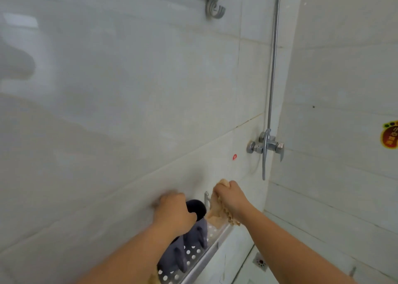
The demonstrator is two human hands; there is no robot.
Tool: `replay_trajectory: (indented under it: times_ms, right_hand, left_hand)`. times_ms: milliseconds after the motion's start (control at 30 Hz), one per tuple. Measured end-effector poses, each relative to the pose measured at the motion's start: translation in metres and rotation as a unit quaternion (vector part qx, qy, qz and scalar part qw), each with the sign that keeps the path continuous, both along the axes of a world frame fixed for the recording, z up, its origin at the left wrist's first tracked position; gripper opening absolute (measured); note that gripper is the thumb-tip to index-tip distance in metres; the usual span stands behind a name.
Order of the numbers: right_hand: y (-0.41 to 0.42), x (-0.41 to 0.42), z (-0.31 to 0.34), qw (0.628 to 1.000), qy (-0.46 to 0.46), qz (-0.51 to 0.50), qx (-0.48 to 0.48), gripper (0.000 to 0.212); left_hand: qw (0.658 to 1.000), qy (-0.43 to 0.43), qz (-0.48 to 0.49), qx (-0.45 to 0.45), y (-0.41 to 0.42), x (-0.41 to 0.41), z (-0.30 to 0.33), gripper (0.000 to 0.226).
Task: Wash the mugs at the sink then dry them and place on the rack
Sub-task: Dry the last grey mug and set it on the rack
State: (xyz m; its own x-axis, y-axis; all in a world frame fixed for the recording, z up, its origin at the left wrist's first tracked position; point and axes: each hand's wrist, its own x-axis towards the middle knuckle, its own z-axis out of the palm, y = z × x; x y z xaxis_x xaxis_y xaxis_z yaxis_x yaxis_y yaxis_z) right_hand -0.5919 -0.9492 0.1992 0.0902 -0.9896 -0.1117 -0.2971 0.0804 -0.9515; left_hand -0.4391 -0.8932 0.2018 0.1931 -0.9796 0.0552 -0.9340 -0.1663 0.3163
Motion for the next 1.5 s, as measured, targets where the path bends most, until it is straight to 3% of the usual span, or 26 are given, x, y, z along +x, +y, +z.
replay_trajectory:
  times_ms: [67, 133, 200, 233, 333, 433, 500, 600, 733, 833, 933, 1067, 1133, 1233, 1300, 1400, 1500]
  right_hand:
    - [0.012, 0.009, 0.028, 0.998, -0.052, 0.032, -0.033, 0.020]
    - [0.032, 0.025, 0.057, 0.988, -0.135, 0.076, -0.025, 0.015]
    - [0.055, 0.045, 0.082, 0.974, -0.191, 0.124, -0.011, 0.014]
    - [0.067, 0.057, 0.092, 0.966, -0.213, 0.148, 0.000, 0.014]
    - [0.107, 0.092, 0.118, 0.935, -0.274, 0.217, 0.052, 0.019]
    - [0.144, 0.120, 0.141, 0.910, -0.291, 0.284, 0.077, 0.027]
    - [0.166, 0.135, 0.157, 0.906, -0.267, 0.321, 0.072, 0.024]
    - [0.201, 0.159, 0.178, 0.920, -0.156, 0.358, 0.018, 0.004]
    - [0.257, 0.198, 0.198, 0.928, -0.047, 0.367, -0.044, 0.017]
    - [0.299, 0.225, 0.210, 0.923, -0.031, 0.382, -0.034, 0.018]
    - [0.337, 0.248, 0.218, 0.922, -0.012, 0.386, -0.017, 0.008]
    - [0.380, 0.266, 0.223, 0.942, -0.055, 0.327, 0.044, 0.014]
    - [0.393, 0.267, 0.225, 0.948, -0.116, 0.282, 0.085, 0.014]
    - [0.399, 0.263, 0.227, 0.932, -0.234, 0.244, 0.135, 0.014]
    - [0.398, 0.259, 0.228, 0.908, -0.295, 0.249, 0.162, 0.013]
    - [0.397, 0.252, 0.236, 0.867, -0.343, 0.318, 0.173, 0.018]
    - [0.391, 0.243, 0.243, 0.864, -0.298, 0.377, 0.149, 0.030]
  left_hand:
    - [0.972, 0.235, 0.024, -0.016, 0.011, 0.006, 0.016, 0.015]
    - [0.869, 0.491, 0.053, -0.001, 0.031, 0.015, 0.035, 0.018]
    - [0.776, 0.626, 0.059, 0.047, 0.058, 0.031, 0.055, 0.027]
    - [0.763, 0.643, 0.042, 0.058, 0.073, 0.042, 0.063, 0.032]
    - [0.806, 0.591, 0.021, 0.009, 0.124, 0.080, 0.081, 0.046]
    - [0.843, 0.532, 0.005, -0.076, 0.174, 0.120, 0.100, 0.034]
    - [0.853, 0.507, -0.001, -0.124, 0.210, 0.147, 0.116, 0.034]
    - [0.880, 0.442, -0.019, -0.173, 0.265, 0.182, 0.141, 0.036]
    - [0.920, 0.373, -0.025, -0.119, 0.333, 0.228, 0.159, 0.062]
    - [0.946, 0.317, -0.028, -0.058, 0.375, 0.250, 0.165, 0.048]
    - [0.930, 0.346, -0.024, -0.121, 0.396, 0.252, 0.171, 0.050]
    - [0.889, 0.320, -0.019, -0.326, 0.422, 0.234, 0.176, 0.051]
    - [0.907, 0.267, -0.069, -0.320, 0.437, 0.228, 0.169, 0.065]
    - [0.958, 0.114, -0.121, -0.235, 0.451, 0.225, 0.159, 0.100]
    - [0.943, 0.048, -0.130, -0.301, 0.445, 0.229, 0.157, 0.081]
    - [0.897, 0.163, -0.107, -0.396, 0.432, 0.234, 0.167, 0.021]
    - [0.883, 0.274, -0.066, -0.376, 0.420, 0.235, 0.184, 0.039]
